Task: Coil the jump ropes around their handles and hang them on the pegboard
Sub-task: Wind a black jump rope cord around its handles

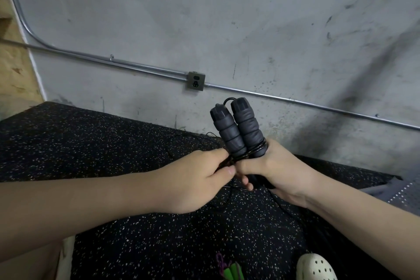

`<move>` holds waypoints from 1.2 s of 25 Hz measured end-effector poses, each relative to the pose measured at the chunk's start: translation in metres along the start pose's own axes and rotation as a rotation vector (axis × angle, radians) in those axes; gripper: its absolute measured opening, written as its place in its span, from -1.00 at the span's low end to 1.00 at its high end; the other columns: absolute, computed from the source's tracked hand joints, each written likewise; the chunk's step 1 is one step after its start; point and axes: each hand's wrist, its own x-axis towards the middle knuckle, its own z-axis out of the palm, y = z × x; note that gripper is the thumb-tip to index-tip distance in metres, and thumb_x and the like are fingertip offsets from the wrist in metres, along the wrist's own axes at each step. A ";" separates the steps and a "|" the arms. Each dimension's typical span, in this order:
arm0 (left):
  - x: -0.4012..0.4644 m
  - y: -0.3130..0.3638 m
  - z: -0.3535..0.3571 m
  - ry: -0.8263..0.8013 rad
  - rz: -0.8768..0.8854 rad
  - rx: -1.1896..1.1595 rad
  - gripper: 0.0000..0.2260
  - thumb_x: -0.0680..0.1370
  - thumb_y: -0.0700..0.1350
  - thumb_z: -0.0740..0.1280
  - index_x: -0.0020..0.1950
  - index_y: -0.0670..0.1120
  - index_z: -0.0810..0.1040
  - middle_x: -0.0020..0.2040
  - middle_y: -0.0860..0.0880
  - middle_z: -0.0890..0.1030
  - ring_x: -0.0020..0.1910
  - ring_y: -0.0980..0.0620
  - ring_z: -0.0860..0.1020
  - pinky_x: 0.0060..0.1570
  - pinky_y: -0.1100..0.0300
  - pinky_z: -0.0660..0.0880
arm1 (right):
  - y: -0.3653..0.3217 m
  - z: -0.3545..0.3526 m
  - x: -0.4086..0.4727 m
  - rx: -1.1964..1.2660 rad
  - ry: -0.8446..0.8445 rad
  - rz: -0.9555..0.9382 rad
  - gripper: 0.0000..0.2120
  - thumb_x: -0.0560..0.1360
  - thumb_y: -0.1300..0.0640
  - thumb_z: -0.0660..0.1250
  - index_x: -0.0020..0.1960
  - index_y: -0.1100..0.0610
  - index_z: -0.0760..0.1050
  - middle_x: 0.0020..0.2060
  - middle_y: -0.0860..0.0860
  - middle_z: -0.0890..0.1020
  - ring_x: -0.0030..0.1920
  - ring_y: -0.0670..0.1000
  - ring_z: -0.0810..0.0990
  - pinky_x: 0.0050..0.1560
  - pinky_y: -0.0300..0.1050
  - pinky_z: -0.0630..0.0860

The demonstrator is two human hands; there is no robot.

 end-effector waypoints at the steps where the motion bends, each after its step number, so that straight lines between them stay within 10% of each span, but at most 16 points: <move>1: -0.001 0.003 -0.001 -0.012 -0.006 -0.018 -0.81 0.71 0.06 0.18 0.10 0.05 0.55 -0.12 -0.09 0.66 -0.21 -0.11 0.58 -0.06 -0.14 0.57 | 0.002 0.001 0.002 -0.043 0.021 -0.014 -0.79 0.30 0.36 0.40 -0.07 0.30 0.54 -0.36 0.11 0.56 -0.39 0.03 0.48 -0.43 -0.14 0.44; 12: -0.004 0.006 -0.008 0.173 -0.044 0.138 -0.33 0.43 0.58 0.06 0.07 0.07 0.61 -0.17 0.07 0.67 -0.19 0.12 0.62 -0.08 0.04 0.57 | 0.003 0.029 -0.003 -0.345 0.107 -0.170 -0.55 0.35 0.34 0.39 0.21 0.13 0.44 -0.31 -0.24 0.59 -0.28 -0.23 0.55 -0.28 -0.35 0.44; 16: -0.005 0.012 -0.015 0.181 -0.009 0.072 -0.44 0.39 0.51 0.14 0.01 0.13 0.65 -0.18 0.10 0.69 -0.21 0.19 0.61 -0.14 0.24 0.52 | -0.009 0.029 -0.011 -0.390 0.049 -0.162 -0.35 0.42 0.36 0.44 0.39 -0.03 0.32 -0.13 -0.21 0.66 -0.16 -0.13 0.64 -0.12 -0.20 0.59; 21: -0.004 0.012 -0.028 0.039 0.121 -0.211 -0.65 0.62 0.26 0.27 0.13 0.03 0.65 0.03 0.01 0.74 0.08 0.06 0.69 0.21 0.09 0.54 | -0.020 0.019 -0.017 -0.048 -0.222 0.033 -0.74 0.46 0.20 0.48 0.10 0.20 0.52 -0.20 0.17 0.64 -0.23 0.07 0.64 -0.11 -0.06 0.60; 27: 0.001 -0.003 -0.026 0.073 -0.001 -0.078 -0.14 0.32 0.65 0.22 0.14 -0.08 0.63 0.09 -0.18 0.69 0.11 -0.17 0.65 0.22 -0.24 0.52 | -0.014 0.019 -0.013 -0.225 -0.001 -0.120 -0.90 0.48 0.37 0.43 -0.09 0.22 0.56 -0.38 0.20 0.61 -0.36 0.07 0.66 -0.34 -0.10 0.59; 30: 0.001 -0.002 -0.022 0.174 0.020 -0.100 -0.23 0.34 0.63 0.21 0.08 0.00 0.65 0.02 -0.17 0.71 0.04 -0.16 0.67 0.15 -0.23 0.54 | -0.012 0.017 -0.011 -0.257 0.116 -0.138 -0.88 0.47 0.38 0.45 -0.05 0.23 0.58 -0.25 0.28 0.66 -0.32 0.11 0.70 -0.33 -0.09 0.57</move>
